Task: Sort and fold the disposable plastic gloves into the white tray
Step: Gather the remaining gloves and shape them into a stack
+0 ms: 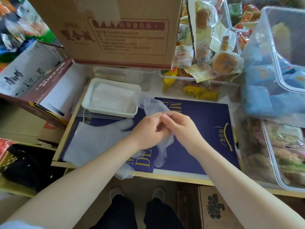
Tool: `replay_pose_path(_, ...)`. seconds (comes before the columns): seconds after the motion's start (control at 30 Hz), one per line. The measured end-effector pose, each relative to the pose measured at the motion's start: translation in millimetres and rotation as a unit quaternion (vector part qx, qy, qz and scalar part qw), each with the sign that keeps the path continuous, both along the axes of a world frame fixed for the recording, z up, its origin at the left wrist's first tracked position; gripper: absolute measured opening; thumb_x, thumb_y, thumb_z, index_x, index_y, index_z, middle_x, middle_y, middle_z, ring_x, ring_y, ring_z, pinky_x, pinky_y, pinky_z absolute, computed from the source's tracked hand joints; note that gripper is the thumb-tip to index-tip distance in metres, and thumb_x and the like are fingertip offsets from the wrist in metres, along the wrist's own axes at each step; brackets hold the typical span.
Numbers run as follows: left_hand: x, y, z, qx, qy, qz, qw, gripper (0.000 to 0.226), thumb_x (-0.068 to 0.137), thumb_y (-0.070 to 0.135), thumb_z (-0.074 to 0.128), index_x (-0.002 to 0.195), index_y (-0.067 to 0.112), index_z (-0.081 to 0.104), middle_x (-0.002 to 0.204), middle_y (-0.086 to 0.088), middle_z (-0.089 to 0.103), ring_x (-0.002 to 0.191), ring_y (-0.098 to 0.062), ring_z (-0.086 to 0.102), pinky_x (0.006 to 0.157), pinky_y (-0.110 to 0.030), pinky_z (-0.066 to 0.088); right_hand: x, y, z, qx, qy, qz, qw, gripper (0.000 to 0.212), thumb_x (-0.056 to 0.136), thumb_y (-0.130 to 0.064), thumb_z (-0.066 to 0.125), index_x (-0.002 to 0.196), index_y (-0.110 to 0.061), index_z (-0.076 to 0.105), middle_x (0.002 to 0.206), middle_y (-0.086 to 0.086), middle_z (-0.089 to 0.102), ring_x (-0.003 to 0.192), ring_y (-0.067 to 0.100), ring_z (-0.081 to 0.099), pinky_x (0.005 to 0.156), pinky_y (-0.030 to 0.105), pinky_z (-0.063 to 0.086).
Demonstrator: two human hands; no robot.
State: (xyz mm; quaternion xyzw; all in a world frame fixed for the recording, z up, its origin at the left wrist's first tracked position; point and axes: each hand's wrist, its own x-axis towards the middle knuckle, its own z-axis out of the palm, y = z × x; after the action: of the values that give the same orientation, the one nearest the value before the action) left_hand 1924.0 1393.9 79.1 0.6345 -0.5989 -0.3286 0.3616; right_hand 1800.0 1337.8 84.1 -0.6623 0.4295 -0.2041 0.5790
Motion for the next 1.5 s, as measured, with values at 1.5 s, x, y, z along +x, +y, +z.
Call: replay_pose_path(1.5,226.6,172.6,-23.8,0.331,0.024,0.205,0.921,0.023,0.095,0.037,0.047,0.093,0.021,0.063,0.087,0.006,0.067,0.078,-0.011,0.062,0.067,-0.025,0.047,208.5,32.3,-43.0,-0.290,0.250,0.372,0.846,0.019,0.097,-0.022,0.046,0.098,-0.008,0.058,0.091,0.010,0.063,0.083,0.028,0.056,0.064,0.033,0.033)
